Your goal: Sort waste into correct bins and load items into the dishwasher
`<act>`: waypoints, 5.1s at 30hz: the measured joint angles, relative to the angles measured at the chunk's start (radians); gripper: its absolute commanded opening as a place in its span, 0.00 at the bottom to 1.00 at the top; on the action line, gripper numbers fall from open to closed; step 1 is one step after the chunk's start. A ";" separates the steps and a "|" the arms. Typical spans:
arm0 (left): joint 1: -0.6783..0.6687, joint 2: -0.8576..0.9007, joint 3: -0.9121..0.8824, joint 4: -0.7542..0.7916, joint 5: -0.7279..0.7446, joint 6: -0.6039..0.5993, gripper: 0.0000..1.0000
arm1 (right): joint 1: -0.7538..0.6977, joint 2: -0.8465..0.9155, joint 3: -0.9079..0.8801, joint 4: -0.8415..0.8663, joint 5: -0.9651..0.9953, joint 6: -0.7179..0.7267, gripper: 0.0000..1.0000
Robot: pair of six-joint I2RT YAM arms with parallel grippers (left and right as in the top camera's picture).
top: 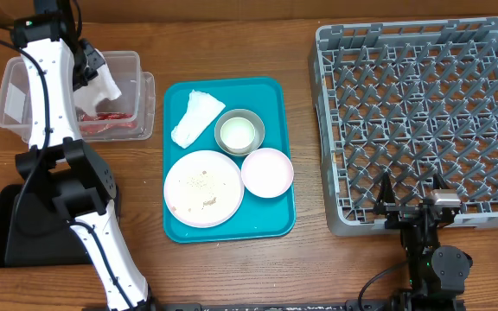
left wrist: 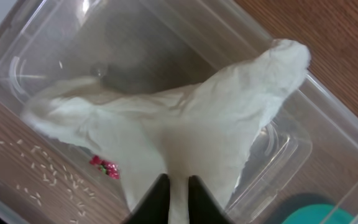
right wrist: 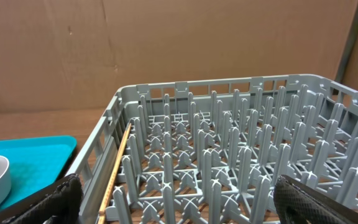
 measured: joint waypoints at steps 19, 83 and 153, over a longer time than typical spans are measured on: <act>-0.022 -0.117 -0.005 -0.021 0.425 0.320 0.41 | 0.000 0.000 0.000 0.000 0.000 0.000 1.00; -0.398 0.174 0.217 -0.196 0.107 0.282 0.04 | 0.000 0.000 0.000 0.000 0.000 0.000 1.00; 0.026 -0.649 -0.132 -0.425 0.198 0.082 0.42 | 0.000 0.000 0.000 0.000 0.000 0.000 1.00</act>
